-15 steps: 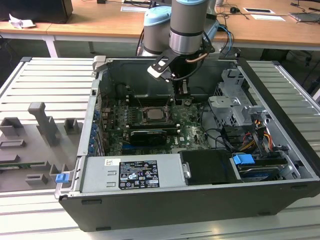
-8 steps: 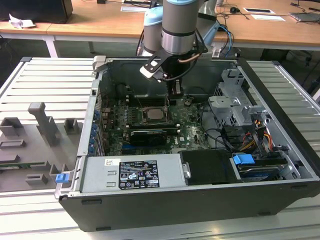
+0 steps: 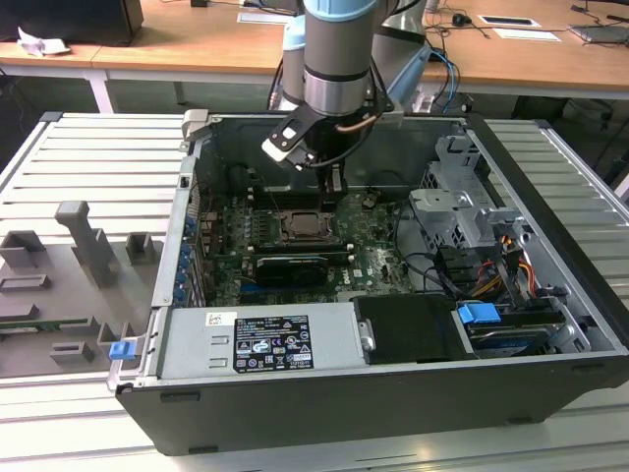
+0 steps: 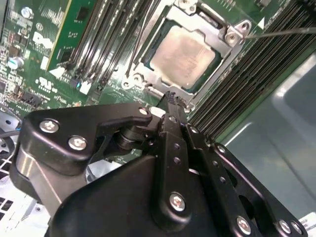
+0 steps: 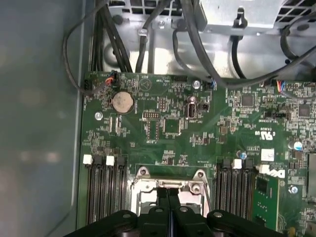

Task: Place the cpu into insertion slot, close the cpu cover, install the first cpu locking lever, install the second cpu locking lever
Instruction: 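Close the cpu cover, then install the first cpu locking lever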

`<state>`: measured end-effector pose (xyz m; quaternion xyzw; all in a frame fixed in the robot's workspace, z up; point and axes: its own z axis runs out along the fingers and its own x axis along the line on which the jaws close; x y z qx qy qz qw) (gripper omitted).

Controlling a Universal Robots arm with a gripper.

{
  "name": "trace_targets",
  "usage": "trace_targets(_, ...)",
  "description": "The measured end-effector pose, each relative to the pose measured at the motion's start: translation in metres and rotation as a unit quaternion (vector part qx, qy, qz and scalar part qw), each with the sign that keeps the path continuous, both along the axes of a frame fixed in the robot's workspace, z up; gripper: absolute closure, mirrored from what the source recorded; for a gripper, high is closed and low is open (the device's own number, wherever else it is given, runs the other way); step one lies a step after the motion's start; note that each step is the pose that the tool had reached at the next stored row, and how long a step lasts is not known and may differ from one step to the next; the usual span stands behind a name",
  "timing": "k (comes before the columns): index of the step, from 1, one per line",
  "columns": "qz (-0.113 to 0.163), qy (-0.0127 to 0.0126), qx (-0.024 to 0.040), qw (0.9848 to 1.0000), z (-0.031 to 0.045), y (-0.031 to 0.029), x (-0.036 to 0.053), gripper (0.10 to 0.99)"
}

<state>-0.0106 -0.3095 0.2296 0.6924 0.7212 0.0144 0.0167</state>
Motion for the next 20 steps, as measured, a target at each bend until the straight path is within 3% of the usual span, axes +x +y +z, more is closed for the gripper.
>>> trace_targets(9,0.000,0.0000,0.0000,1.0000,-0.0001,0.0000,-0.0202,0.980)
trace_targets(20,0.000,0.0000,-0.0005,1.0000,0.0000,0.0001,-0.0266,0.980)
